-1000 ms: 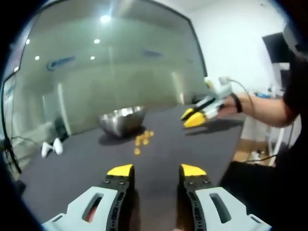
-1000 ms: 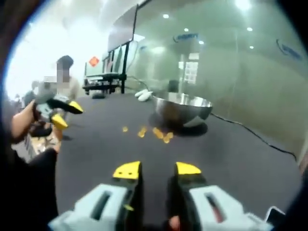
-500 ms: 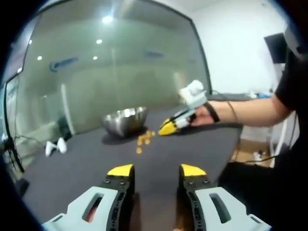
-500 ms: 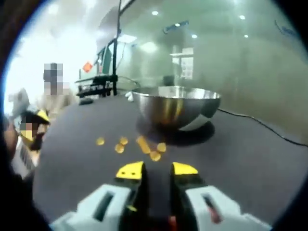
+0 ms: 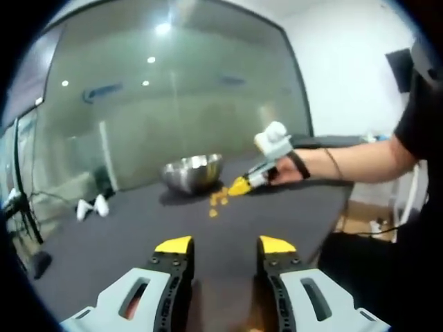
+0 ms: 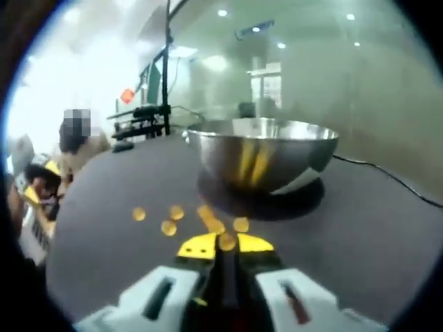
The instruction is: Pick up the QQ candy scattered on the table and place it into the stainless steel bowl on the table
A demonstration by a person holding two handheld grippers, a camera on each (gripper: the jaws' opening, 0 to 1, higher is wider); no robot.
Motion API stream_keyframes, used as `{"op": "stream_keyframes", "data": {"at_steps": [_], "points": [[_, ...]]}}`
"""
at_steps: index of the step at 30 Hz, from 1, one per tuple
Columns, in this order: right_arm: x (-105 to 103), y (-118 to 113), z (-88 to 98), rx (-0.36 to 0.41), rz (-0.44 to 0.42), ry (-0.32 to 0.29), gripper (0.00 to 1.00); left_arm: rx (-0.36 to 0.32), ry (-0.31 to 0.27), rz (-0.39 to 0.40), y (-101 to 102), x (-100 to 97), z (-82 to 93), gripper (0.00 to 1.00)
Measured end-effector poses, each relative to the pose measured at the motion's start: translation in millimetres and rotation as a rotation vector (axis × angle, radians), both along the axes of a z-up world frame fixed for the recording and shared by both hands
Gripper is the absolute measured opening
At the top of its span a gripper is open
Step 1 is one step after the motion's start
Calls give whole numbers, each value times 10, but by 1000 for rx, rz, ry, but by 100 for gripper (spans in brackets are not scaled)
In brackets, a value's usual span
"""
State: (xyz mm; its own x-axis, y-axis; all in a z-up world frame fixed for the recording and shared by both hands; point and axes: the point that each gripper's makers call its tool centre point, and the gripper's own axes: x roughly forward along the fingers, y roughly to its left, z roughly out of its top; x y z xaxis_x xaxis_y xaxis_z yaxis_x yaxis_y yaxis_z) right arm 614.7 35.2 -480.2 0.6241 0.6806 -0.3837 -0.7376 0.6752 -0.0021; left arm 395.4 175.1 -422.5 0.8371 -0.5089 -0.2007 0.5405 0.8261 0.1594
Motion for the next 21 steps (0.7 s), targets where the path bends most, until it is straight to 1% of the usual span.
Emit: {"op": "stream_keyframes", "data": {"at_steps": [4, 5, 6, 7, 10, 11, 12, 14, 16, 18, 19, 20, 21], "points": [[-44, -7, 22, 2, -5, 0, 10, -5, -6, -8, -27, -2, 19, 38], [-76, 13, 76, 33, 3, -2, 10, -6, -6, -8, -30, -1, 20, 38], [-109, 27, 144, 77, 5, 3, 10, -6, -5, -9, -33, 0, 20, 38], [-136, 10, 213, 105, 4, -1, 10, -5, -6, -10, -34, 0, 21, 38], [-196, -93, 397, 154, -12, -28, 10, -8, -4, -10, -27, 10, 11, 37], [-200, -131, 467, 180, -23, -30, 10, -8, 24, -4, -14, 23, -24, 37], [-185, -175, 557, 210, -46, -36, 10, 4, 38, 6, 3, 48, -32, 37], [-146, -230, 774, 268, -73, -64, 10, 16, 18, 17, 18, 80, 42, 37], [-99, -264, 975, 302, -97, -103, 10, -11, -1, -2, -26, 80, 136, 37], [-26, -270, 1117, 275, -122, -154, 10, -21, -4, -9, -62, 76, 160, 37], [24, -292, 1115, 256, -133, -167, 10, -20, -4, -14, -89, 73, 158, 37], [78, -302, 1137, 218, -150, -188, 10, -9, -4, -19, -109, 71, 141, 37], [111, -288, 1216, 185, -156, -218, 10, 2, -6, -24, -126, 67, 122, 37]]}}
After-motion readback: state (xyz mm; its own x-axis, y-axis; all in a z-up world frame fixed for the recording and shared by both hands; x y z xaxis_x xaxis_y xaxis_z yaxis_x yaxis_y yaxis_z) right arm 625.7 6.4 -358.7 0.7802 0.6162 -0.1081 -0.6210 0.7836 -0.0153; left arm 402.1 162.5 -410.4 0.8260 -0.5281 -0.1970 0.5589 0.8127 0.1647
